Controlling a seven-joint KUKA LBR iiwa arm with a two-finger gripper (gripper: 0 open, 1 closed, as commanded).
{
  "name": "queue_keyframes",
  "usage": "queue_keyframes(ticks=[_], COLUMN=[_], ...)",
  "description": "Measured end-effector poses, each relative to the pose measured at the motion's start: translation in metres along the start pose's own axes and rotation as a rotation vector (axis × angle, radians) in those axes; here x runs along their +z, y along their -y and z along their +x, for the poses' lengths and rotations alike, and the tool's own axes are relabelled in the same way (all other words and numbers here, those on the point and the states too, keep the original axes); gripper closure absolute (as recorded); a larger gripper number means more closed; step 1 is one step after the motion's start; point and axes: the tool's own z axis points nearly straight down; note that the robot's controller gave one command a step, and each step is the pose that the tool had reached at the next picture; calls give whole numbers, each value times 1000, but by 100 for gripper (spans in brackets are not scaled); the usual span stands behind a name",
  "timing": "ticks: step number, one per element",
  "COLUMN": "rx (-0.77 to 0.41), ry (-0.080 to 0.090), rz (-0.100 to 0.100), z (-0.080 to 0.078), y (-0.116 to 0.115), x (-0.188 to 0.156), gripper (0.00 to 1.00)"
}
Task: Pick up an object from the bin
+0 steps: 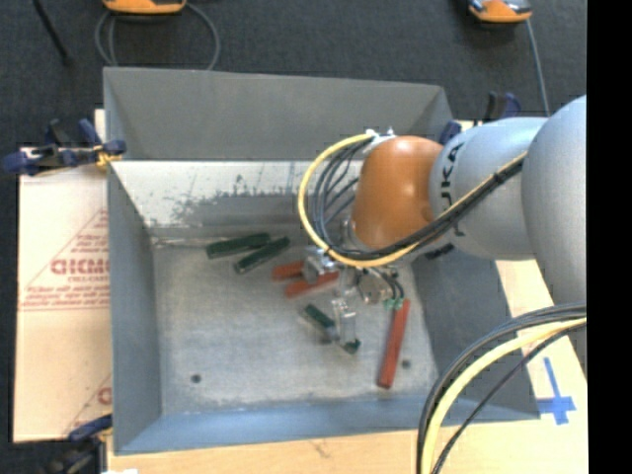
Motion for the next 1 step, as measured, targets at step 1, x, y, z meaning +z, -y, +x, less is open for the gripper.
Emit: queue_keyframes(ticks=[1], rx=[1], ry=[6], rz=[1], z=[-1], y=[1], x=[-4], gripper=[0])
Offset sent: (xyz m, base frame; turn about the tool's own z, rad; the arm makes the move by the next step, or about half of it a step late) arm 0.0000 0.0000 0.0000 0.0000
